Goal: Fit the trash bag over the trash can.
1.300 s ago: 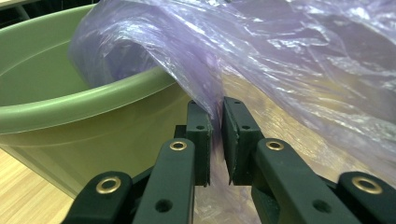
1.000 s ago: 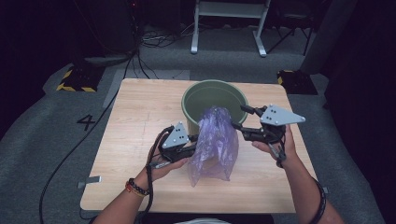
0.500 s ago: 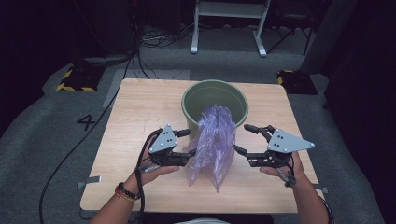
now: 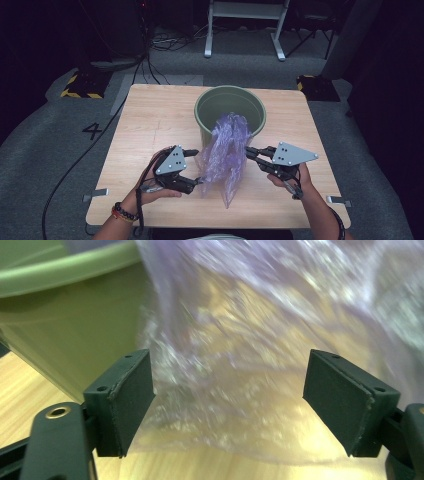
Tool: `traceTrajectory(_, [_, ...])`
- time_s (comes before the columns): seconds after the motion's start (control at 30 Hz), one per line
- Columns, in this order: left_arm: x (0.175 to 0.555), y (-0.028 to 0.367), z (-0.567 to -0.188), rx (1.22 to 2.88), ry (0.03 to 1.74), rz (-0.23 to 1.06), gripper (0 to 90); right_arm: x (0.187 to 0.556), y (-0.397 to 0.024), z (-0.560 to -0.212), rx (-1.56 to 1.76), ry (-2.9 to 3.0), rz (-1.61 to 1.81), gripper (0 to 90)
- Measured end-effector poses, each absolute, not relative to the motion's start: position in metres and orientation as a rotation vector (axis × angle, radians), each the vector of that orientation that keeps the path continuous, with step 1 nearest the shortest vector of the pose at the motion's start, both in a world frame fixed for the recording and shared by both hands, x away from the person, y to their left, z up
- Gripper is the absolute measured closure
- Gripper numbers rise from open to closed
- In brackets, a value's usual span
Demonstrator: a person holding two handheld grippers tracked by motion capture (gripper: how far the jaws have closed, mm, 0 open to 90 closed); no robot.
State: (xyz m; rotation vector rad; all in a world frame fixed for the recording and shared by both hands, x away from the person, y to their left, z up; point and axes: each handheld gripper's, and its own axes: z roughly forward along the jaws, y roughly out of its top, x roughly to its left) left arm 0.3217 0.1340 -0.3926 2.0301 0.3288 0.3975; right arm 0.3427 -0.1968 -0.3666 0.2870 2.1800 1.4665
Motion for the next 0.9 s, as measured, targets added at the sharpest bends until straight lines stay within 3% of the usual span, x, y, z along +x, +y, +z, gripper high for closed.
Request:
traceTrajectory(0.17, [0.312, 0.141, -0.392, 2.012, 0.312, 0.377, 19.1, 0.346, -0.196, -0.364, 0.304, 2.180, 1.464, 90.0])
traceTrajectory(0.33, [0.310, 0.123, -0.395, 2.032, 0.273, 0.362, 17.3, 0.348, -0.195, -0.364, 0.308, 2.174, 1.464, 89.5])
traceTrajectory(0.37, [0.310, 0.120, -0.395, 2.039, 0.272, 0.375, 19.9, 0.348, -0.195, -0.365, 0.313, 2.176, 1.457, 89.1])
traceTrajectory(0.4, [0.311, 0.116, -0.395, 2.042, 0.282, 0.409, 29.4, 0.349, -0.196, -0.367, 0.316, 2.180, 1.447, 88.2])
traceTrajectory(0.47, [0.316, 0.110, -0.394, 2.029, 0.310, 0.422, 34.2, 0.349, -0.197, -0.367, 0.321, 2.181, 1.449, 87.6])
traceTrajectory(0.53, [0.321, 0.107, -0.391, 2.003, 0.339, 0.446, 44.9, 0.349, -0.200, -0.367, 0.327, 2.179, 1.449, 82.8])
traceTrajectory(0.57, [0.323, 0.107, -0.390, 1.991, 0.354, 0.445, 55.2, 0.347, -0.203, -0.365, 0.326, 2.171, 1.455, 73.2])
traceTrajectory(0.6, [0.325, 0.107, -0.389, 1.982, 0.359, 0.441, 55.2, 0.347, -0.203, -0.365, 0.326, 2.171, 1.455, 73.2])
traceTrajectory(0.8, [0.332, 0.105, -0.386, 1.981, 0.360, 0.448, 73.3, 0.340, -0.215, -0.361, 0.359, 2.156, 1.454, 48.7])
traceTrajectory(0.9, [0.333, 0.102, -0.387, 1.997, 0.359, 0.454, 75.4, 0.335, -0.218, -0.361, 0.387, 2.138, 1.444, 37.9])
